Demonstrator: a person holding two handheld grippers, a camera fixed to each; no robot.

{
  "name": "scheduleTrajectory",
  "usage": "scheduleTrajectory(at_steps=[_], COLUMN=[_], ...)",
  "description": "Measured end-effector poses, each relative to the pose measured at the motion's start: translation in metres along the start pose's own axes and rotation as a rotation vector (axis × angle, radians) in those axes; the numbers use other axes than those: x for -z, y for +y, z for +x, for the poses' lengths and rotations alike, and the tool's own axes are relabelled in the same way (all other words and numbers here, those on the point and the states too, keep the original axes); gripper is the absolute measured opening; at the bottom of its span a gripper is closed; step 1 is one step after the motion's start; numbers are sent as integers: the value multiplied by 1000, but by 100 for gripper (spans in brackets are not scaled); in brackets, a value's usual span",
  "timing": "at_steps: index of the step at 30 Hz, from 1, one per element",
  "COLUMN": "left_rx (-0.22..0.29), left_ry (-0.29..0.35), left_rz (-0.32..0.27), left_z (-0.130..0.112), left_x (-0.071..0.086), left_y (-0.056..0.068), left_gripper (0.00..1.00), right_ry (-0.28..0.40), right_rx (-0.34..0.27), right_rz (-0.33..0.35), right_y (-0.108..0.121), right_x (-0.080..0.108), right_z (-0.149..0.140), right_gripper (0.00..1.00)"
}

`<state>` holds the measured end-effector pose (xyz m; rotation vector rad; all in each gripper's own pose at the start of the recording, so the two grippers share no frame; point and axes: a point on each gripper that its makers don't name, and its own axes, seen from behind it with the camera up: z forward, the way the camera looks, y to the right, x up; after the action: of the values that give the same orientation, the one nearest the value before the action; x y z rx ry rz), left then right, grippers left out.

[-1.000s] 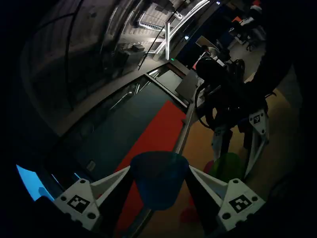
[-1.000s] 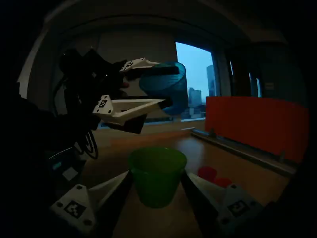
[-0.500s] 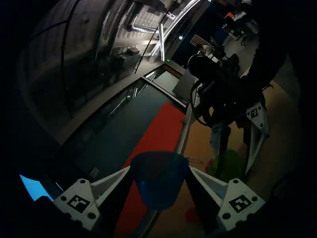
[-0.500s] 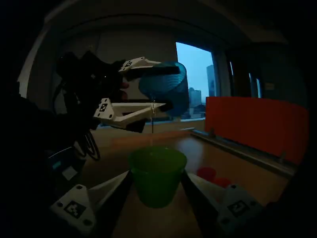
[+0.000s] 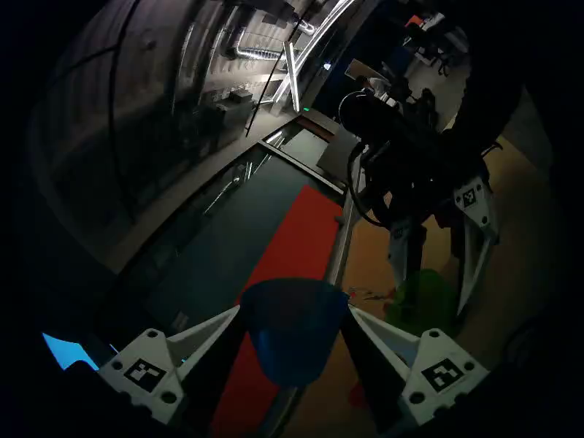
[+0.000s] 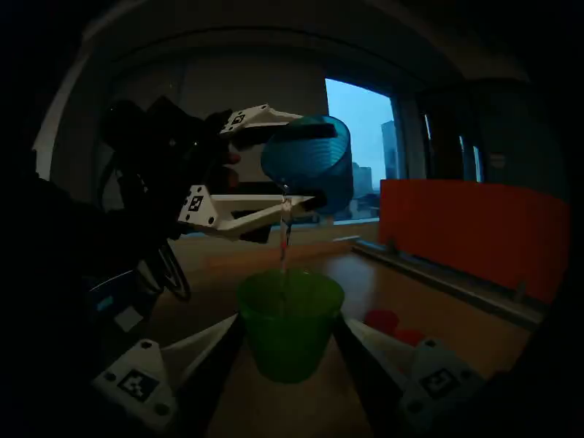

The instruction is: Pour water

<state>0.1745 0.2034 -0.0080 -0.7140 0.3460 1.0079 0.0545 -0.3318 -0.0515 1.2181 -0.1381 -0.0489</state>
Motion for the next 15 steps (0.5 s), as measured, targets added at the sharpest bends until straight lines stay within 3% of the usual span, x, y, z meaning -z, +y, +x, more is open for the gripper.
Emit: scheduleTrajectory(at_steps=[15], left_rx=[-35], left_ry=[12], left_rz=[-3], left_z=[3], left_x=[-1], left_y=[3], left_gripper=[85], right_ry=[3], right_rx=[2], right_rz=[1], right_y=[-1], right_x=[0], right_z=[-1], right_gripper=[99])
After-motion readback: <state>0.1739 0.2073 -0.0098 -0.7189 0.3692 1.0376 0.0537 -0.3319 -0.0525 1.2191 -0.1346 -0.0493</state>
